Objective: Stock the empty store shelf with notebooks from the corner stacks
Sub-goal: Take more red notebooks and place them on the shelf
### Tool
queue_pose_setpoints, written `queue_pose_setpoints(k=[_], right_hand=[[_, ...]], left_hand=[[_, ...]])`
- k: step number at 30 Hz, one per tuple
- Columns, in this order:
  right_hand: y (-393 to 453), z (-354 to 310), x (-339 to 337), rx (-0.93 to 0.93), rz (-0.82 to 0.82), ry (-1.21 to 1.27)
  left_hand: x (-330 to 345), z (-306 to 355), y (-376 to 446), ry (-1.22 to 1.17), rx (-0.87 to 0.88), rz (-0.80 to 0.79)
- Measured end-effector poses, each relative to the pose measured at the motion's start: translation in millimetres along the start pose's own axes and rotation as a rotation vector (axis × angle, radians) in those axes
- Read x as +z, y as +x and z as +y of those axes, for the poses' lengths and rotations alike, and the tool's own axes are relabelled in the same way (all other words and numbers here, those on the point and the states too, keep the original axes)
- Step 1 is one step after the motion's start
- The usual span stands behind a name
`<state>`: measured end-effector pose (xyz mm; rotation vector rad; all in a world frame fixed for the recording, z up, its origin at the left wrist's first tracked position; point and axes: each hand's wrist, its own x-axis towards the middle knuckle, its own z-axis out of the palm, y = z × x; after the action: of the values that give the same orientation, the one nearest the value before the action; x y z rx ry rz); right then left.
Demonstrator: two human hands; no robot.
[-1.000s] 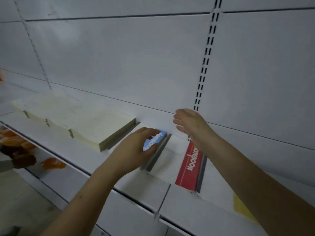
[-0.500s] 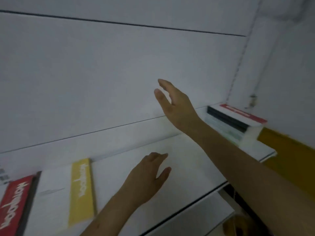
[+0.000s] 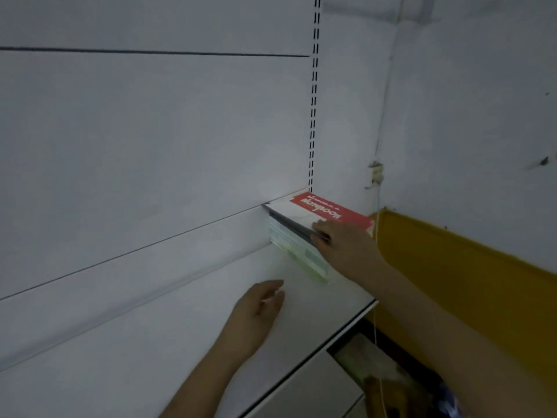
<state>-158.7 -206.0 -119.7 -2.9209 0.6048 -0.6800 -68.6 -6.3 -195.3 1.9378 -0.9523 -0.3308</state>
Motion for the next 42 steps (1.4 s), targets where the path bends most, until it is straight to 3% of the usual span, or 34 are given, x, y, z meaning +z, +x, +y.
queue_pose_setpoints(k=[2,4,6,8,11,14,16,20,24,28,30,33,35,37,39,40,42], right_hand=[[-5.2,-2.3,8.0,-0.071,0.155,0.017],[-15.6,-10.8,19.7,-0.166,0.265,0.044],[-34.0,-25.7,31.9,-0.281,0.27,0.098],[-53.1,-36.9,39.5,-0.483,0.169,0.124],[-60.9,-28.0,39.0,-0.543,0.164,0.14],[-26.6,10.5,33.2,-0.151,0.215,0.107],[-8.4,32.8,34.7,0.035,0.099,0.079],[-9.4,28.1,36.6,0.004,0.123,0.071],[-13.6,12.5,30.3,0.033,0.179,0.24],[-31.8,-15.4,32.0,-0.201,0.343,0.21],[-48.2,-35.0,45.5,-0.375,0.236,0.153],[-63.1,-45.4,72.7,-0.619,-0.049,0.214],[-60.6,-37.4,75.6,-0.683,-0.05,0.262],[-49.3,-26.0,61.0,-0.603,0.097,0.289],[-31.0,-13.8,41.8,-0.36,0.277,0.263],[-21.8,-5.8,35.2,-0.219,0.275,0.24],[-8.3,10.4,33.8,-0.002,0.11,0.188]], left_hand=[[12.7,16.0,19.6,-0.325,-0.117,0.022],[20.7,29.3,35.2,-0.8,-0.218,0.031],[18.9,36.7,38.0,-1.192,-0.269,0.107],[14.7,32.6,35.1,-1.341,-0.343,0.221],[7.7,13.2,29.1,-1.33,-0.418,0.347],[4.6,13.7,24.6,-1.251,-0.445,0.491],[9.2,20.2,22.7,-1.206,-0.455,0.48],[15.0,26.4,21.7,-1.172,-0.473,0.431],[13.3,25.1,21.0,-1.188,-0.469,0.432],[12.9,26.9,23.3,-1.277,-0.384,0.465],[10.1,29.4,23.4,-1.325,-0.351,0.442],[9.9,28.0,20.6,-1.301,-0.393,0.36],[11.4,20.9,21.1,-1.242,-0.442,0.414],[11.4,18.2,22.0,-1.218,-0.461,0.467],[10.2,16.4,23.4,-1.22,-0.469,0.495],[10.3,16.5,23.0,-1.231,-0.462,0.499],[10.6,16.5,21.9,-1.247,-0.449,0.501]])
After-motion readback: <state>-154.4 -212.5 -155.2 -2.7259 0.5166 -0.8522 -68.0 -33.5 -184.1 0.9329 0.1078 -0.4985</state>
